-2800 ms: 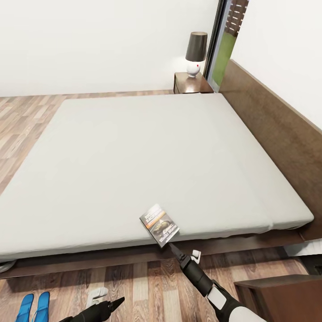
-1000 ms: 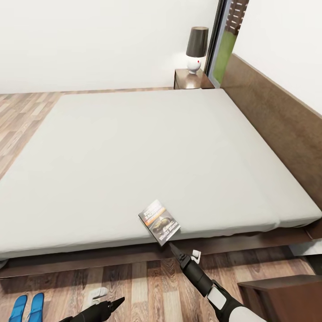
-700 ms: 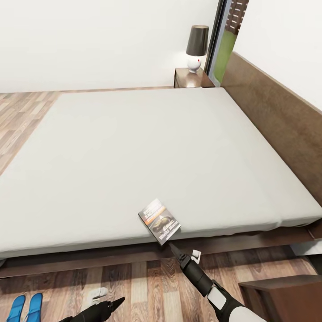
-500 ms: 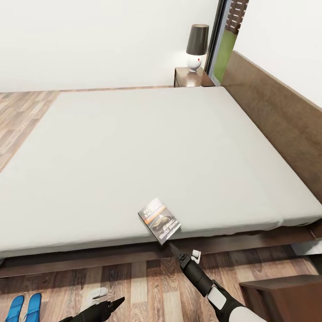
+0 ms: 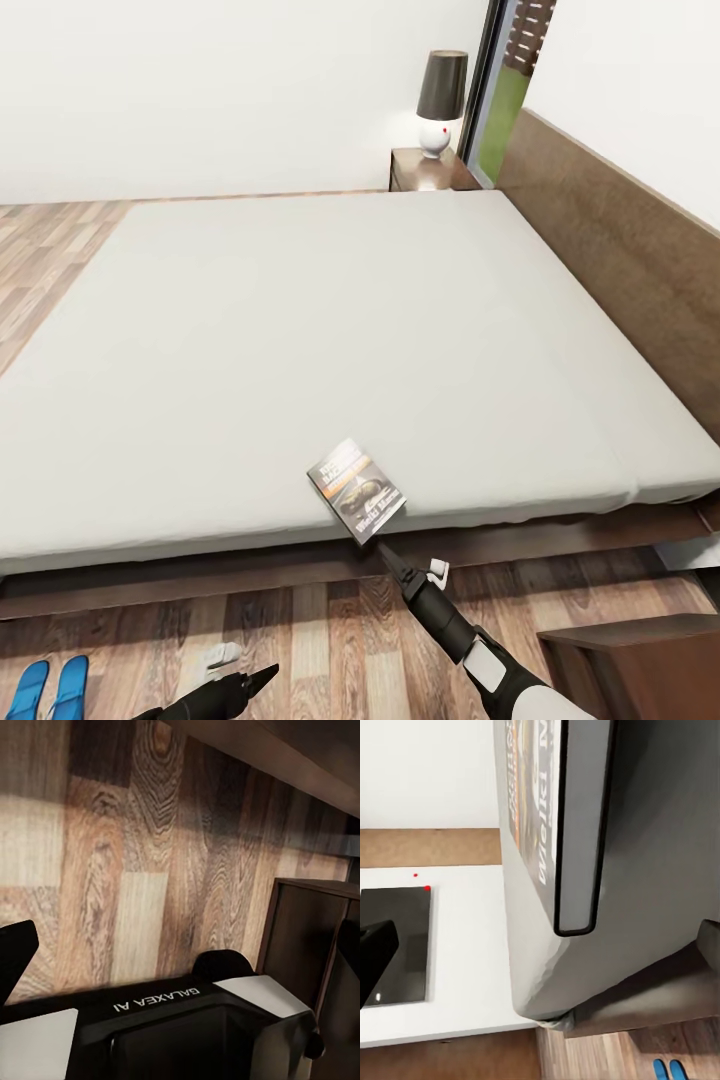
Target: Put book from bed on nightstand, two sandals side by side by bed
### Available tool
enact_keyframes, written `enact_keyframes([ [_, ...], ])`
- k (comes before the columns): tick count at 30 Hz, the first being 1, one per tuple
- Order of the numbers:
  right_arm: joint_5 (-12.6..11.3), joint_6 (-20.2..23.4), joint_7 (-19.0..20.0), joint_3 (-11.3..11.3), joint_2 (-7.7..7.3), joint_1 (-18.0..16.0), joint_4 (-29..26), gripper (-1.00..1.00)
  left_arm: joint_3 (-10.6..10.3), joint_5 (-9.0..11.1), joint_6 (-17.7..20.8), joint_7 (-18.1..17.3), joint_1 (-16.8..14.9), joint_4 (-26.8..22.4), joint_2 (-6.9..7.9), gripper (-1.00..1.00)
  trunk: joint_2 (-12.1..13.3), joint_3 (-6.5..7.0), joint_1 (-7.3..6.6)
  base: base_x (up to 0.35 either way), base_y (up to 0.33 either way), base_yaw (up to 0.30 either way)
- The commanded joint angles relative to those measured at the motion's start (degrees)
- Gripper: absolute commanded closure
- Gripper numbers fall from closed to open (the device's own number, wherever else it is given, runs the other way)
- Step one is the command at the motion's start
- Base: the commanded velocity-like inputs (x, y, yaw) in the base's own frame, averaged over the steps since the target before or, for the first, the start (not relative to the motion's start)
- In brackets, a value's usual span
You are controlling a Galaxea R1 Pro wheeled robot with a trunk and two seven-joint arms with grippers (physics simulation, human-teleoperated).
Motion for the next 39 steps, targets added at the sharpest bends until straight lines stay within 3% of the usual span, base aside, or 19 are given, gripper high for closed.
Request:
enact_keyframes([
  [1, -0.5, 0.39, 0.11, 0.27, 0.0, 0.01, -0.04, -1.0, -0.46, 0.57, 0.1, -0.1, -0.02, 0.0, 0.04, -1.0, -0.01, -0.03, 0.0, 0.0, 0.0, 0.0],
  [39, -0.5, 0.39, 0.13, 0.29, -0.02, 0.01, -0.05, -1.0, -0.46, 0.59, 0.06, 0.13, -0.02, 0.03, 0.04, -1.0, -0.01, -0.03, 0.0, 0.024, 0.045, 0.0],
])
